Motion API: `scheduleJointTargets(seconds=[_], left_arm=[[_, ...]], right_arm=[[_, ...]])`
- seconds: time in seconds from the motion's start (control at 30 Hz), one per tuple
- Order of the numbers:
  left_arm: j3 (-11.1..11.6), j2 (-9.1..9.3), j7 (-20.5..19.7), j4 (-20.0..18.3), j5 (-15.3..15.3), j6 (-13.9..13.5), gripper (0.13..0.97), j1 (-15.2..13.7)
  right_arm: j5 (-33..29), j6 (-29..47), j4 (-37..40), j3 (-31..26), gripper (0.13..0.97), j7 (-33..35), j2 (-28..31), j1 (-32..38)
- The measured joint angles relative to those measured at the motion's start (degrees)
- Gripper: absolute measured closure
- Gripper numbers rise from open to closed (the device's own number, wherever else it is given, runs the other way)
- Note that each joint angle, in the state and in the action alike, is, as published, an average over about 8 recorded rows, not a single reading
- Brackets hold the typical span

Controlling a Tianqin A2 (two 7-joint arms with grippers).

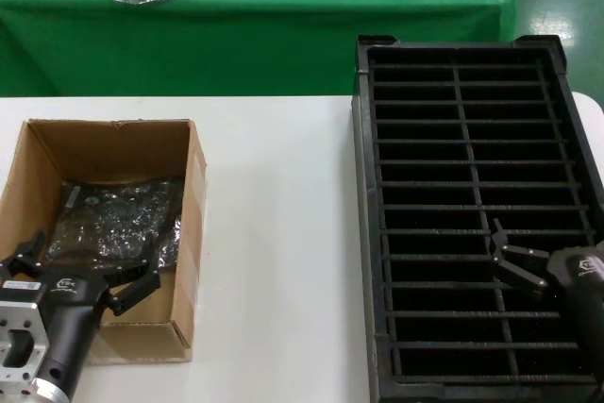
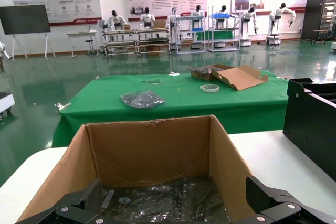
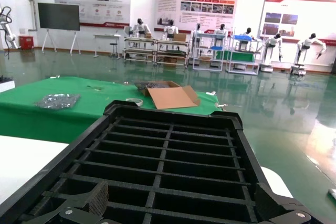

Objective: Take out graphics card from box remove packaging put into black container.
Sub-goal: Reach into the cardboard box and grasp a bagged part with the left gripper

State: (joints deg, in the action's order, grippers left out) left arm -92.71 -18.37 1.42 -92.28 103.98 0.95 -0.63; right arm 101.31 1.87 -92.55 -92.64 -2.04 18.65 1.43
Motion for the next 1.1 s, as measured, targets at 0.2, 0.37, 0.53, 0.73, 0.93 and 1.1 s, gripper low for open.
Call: scheduleJointTargets(seconds=[0.2, 0.37, 0.53, 0.73, 0.93, 1.1], left_arm=[[0.0, 0.00, 0.0, 0.0, 0.0, 0.0, 0.132, 0.0], [0.2, -0.40, 0.3, -0.1, -0.3, -0.4, 0.132, -0.1], [-0.8, -4.65, 1.1, -0.5, -1.4, -1.4, 0.132, -1.1], [-4.4, -15.14, 1.5, 1.2, -7.1, -5.4, 0.132, -5.4], [-8.7, -22.86, 4.5, 7.4, -18.7, -13.7, 0.132, -14.4], [-13.9, -24.77, 9.9, 15.3, -27.5, -21.1, 0.132, -24.9]], right_arm=[[0.0, 0.0, 0.0, 0.0, 0.129, 0.0, 0.0, 0.0], [0.0, 0.0, 0.0, 0.0, 0.129, 0.0, 0.0, 0.0], [0.0, 0.0, 0.0, 0.0, 0.129, 0.0, 0.0, 0.0], [0.0, 0.0, 0.0, 0.0, 0.129, 0.0, 0.0, 0.0], [0.0, 0.0, 0.0, 0.0, 0.129, 0.0, 0.0, 0.0], [0.0, 0.0, 0.0, 0.0, 0.129, 0.0, 0.0, 0.0]])
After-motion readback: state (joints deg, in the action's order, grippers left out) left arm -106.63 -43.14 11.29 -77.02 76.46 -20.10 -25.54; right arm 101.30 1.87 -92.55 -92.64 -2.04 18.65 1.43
